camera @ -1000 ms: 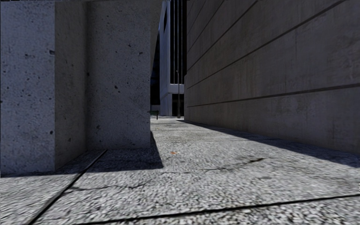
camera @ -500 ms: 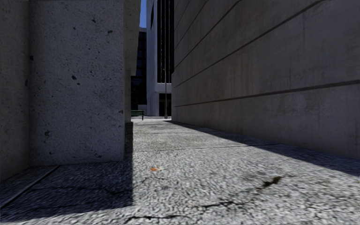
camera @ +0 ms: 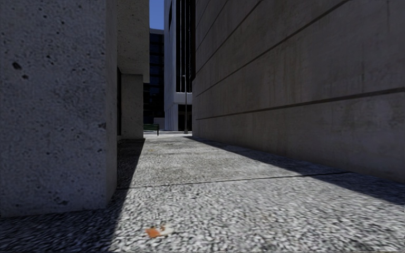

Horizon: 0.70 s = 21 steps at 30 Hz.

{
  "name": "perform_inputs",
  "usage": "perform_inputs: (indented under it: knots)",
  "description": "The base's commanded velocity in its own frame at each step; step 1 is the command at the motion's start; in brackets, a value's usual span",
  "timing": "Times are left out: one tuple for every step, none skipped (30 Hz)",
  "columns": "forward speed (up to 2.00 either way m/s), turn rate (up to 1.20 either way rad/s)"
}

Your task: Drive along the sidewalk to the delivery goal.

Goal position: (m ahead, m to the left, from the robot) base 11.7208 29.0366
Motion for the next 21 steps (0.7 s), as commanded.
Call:
perform_inputs:
  knots:
    - [2.00, 0.00]
    - [2.00, 0.00]
    - [2.00, 0.00]
    - [2.00, 0.00]
    - [2.00, 0.00]
    - [2.00, 0.00]
    - [2.00, 0.00]
    - [2.00, 0.00]
    - [2.00, 0.00]
    - [2.00, 0.00]
    - [2.00, 0.00]
    - [2.00, 0.00]
    - [2.00, 0.00]
    - [2.00, 0.00]
    - [2.00, 0.00]
    - [2.00, 0.00]
    - [2.00, 0.00]
    - [2.00, 0.00]
    - [2.00, 0.00]
    - [2.00, 0.00]
    - [2.00, 0.00]
